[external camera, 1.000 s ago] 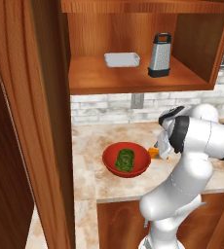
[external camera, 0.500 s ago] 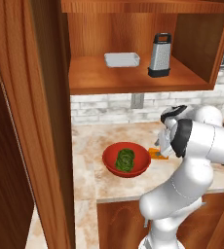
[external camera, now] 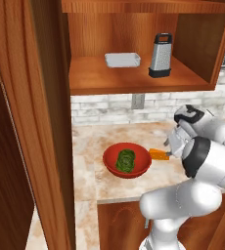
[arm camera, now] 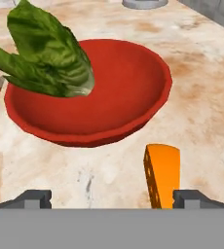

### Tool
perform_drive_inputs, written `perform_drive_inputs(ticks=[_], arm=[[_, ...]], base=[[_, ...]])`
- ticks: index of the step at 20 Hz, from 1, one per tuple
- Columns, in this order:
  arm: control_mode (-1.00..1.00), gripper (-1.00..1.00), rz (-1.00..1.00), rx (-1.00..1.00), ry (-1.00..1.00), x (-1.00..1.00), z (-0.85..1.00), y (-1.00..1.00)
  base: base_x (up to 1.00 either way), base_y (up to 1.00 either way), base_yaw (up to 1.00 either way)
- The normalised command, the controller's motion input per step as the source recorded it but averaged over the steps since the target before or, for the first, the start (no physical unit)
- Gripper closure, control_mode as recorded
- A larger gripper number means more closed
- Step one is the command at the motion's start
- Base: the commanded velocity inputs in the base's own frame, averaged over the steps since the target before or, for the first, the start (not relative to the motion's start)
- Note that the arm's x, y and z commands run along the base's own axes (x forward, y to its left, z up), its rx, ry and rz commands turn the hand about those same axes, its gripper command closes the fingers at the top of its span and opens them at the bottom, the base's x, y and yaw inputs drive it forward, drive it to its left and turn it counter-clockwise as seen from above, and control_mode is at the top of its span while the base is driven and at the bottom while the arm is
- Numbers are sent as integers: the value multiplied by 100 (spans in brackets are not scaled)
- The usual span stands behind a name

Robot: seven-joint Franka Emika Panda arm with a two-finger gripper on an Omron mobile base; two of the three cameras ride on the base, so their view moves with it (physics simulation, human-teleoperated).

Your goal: Pick the cheese from the fridge and the cheese grater from the cabinet and place them next to the salad bowl.

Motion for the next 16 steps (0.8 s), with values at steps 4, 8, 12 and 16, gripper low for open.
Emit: perform_drive_inputs(ticks=[4, 8, 12, 16], arm=[[-100, -100, -10, 0, 0, -62, 58, -1], [-100, -100, -16, 0, 0, -47, 67, 0], [-100, -100, -16, 0, 0, -59, 28, 0], [-100, -100, -28, 0, 8, -29, 41, 0]], base=[[0, 0, 0], [0, 0, 0], [0, 0, 0], [0, 0, 0]])
